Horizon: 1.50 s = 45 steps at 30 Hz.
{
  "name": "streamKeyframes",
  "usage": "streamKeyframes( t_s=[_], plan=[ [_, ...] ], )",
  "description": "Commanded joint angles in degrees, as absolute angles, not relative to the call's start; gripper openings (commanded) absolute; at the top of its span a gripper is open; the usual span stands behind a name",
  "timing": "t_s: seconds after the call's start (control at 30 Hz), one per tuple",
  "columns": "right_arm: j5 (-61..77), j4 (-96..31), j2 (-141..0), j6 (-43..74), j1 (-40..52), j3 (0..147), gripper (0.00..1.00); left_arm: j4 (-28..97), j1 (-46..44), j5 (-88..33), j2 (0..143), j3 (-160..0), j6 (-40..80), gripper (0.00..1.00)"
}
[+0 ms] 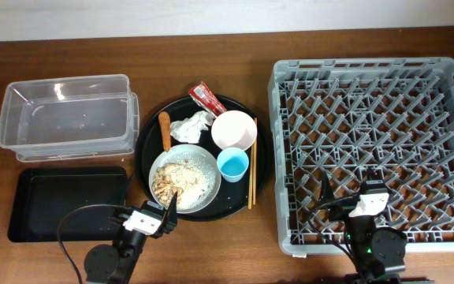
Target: Sort waste into correct bins and load items into the dishwasher rack
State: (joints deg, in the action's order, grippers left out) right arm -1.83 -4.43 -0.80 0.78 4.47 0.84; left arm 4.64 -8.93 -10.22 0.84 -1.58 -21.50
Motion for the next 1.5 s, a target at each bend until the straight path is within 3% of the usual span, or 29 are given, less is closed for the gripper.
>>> streamKeyframes(
  t_s=[0.0, 0.2, 0.37, 0.53, 0.63, 0.8, 0.97, 1.13, 1.2, 1.27, 1.33, 1.37, 1.47],
  plan=[
    [-1.7, -4.7, -0.4, 0.4, 4.1, 0.4, 0.98, 4.4, -8.5, -10.2, 0.4, -0.9, -22.0, 0.99],
    [0.4, -4.7, -0.4, 0.5, 4.1, 0.4, 0.98, 3.4, -8.5, -10.9, 0.4, -0.9, -22.0, 0.99],
    [15.2, -2.4, -0.4, 8.6, 4.1, 0.4, 0.98, -2.4, -8.5, -30.5, 0.4, -0.9, -22.0, 0.99],
    [21.6, -3.6, -0.4, 12.3, 4.1, 8.8, 0.98, -18.5, -8.5, -24.3, 0.4, -5.2, -4.9, 0.99],
    [17.9, -10.4, -2.9, 12.0, 4.1, 17.5, 0.98, -11.4, -8.5, -21.2, 3.7, -12.6, -1.9, 0.99],
    [15.4, -29.1, -20.6, 8.8, 4.1, 35.5, 0.98, 8.5, -8.5, -22.3, 25.0, -34.5, -1.9, 0.99],
    [18.4, -48.3, -48.0, 9.1, 4.1, 56.6, 0.98, 28.3, -8.5, -31.2, 53.8, -59.9, -1.9, 0.99],
    [30.1, -51.2, -61.0, 9.1, 4.1, 59.6, 0.98, 30.7, -8.5, -51.5, 68.2, -62.0, -1.9, 0.99],
    [30.2, -51.2, -63.2, 9.1, 4.1, 59.6, 0.98, 32.4, -9.5, -47.3, 73.5, -62.0, -1.4, 0.99],
    [30.2, -51.2, -63.8, 9.1, 4.1, 59.6, 0.98, 35.8, -13.8, -30.2, 78.5, -62.0, 3.7, 0.96],
    [30.2, -51.2, -63.9, 9.1, 4.1, 59.6, 0.98, 35.8, -19.2, -16.7, 82.7, -62.0, 7.8, 0.89],
    [30.2, -51.3, -63.9, 9.1, 4.1, 59.6, 0.98, 35.3, -21.7, -11.4, 84.8, -62.0, 9.6, 0.73],
    [30.2, -51.7, -63.9, 9.1, 4.1, 59.6, 0.98, 32.0, -26.5, -7.0, 90.9, -62.0, 10.1, 0.66]
  ],
)
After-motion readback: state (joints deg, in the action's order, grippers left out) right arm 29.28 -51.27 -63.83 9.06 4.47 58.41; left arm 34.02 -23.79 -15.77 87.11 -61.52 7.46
